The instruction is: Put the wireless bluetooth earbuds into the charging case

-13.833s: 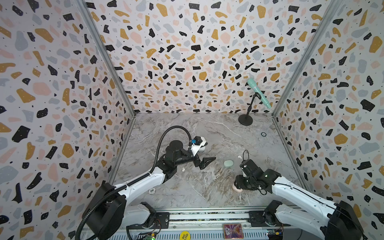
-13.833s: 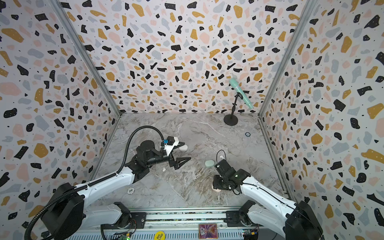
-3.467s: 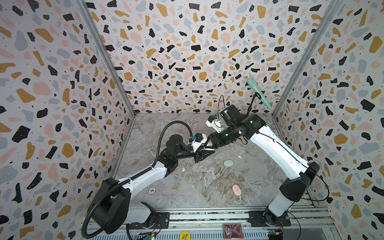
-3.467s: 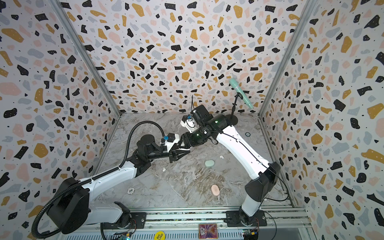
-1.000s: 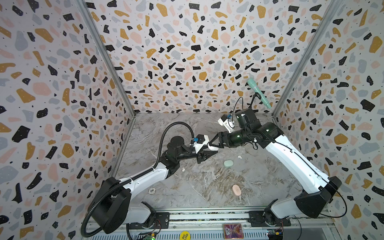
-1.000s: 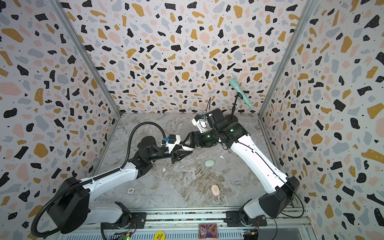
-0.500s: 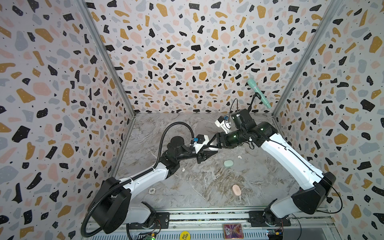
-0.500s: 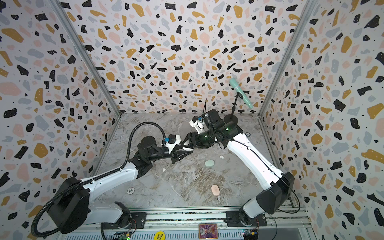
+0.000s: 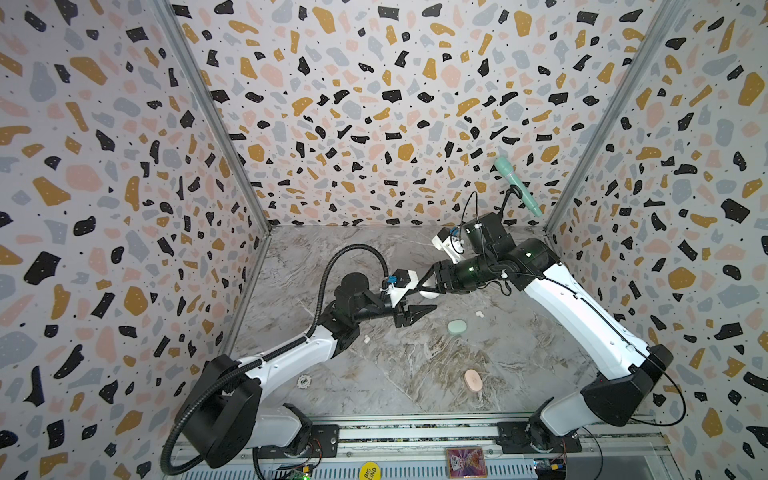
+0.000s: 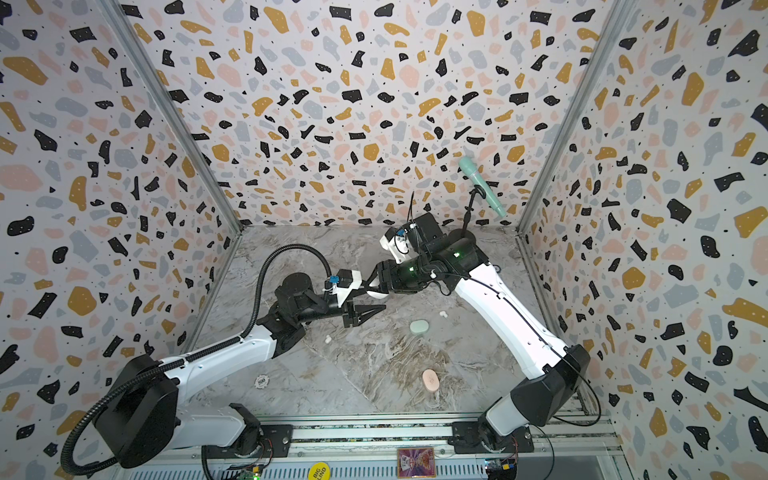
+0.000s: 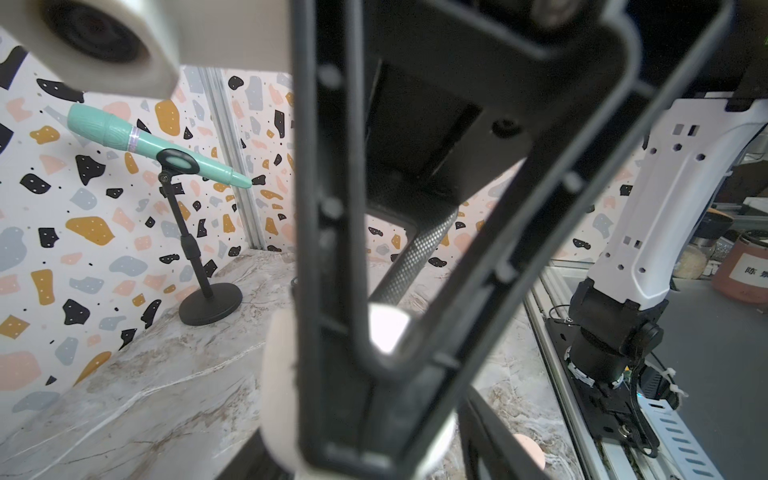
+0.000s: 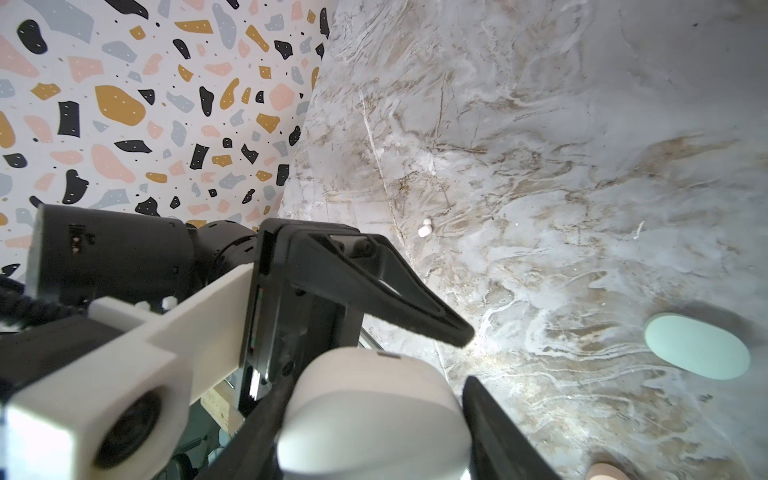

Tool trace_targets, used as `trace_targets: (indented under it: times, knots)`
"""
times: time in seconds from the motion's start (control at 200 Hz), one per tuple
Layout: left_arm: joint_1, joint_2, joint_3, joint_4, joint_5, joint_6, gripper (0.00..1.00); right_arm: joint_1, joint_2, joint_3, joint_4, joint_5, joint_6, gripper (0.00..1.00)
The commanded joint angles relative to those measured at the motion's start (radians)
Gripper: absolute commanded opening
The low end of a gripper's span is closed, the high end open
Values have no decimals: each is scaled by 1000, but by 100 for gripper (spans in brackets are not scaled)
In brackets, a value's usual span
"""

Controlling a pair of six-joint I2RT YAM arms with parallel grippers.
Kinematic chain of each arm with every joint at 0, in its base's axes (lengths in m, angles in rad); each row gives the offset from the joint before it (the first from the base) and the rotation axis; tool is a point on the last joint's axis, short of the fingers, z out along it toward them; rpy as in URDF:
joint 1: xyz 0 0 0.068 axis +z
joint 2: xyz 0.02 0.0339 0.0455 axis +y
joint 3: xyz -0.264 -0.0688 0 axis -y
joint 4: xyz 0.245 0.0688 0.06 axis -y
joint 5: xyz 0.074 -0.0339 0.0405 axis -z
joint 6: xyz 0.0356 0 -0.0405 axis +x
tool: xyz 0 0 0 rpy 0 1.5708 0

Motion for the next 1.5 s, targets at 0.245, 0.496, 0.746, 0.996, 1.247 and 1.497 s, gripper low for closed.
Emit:
trace_targets:
  times: [0.245, 0.496, 0.746, 0.996, 1.247, 1.497]
  knots:
    - [-8, -22, 40, -66, -14, 55, 69, 45, 74, 128, -162, 99, -83, 54]
    - [-9, -14, 55, -62, -27, 51, 65, 72, 100, 157, -201, 146, -107, 54]
    - [-9, -5, 68, -83, -16, 58, 58, 88, 122, 191, -237, 171, -122, 54]
    - [-9, -2, 85, -119, -10, 84, 55, 92, 141, 221, -258, 171, -132, 53]
    - [-9, 1, 94, -142, -9, 101, 52, 94, 149, 223, -263, 164, -135, 53]
    - [-9, -6, 100, -157, -23, 115, 52, 94, 162, 234, -277, 158, -140, 52]
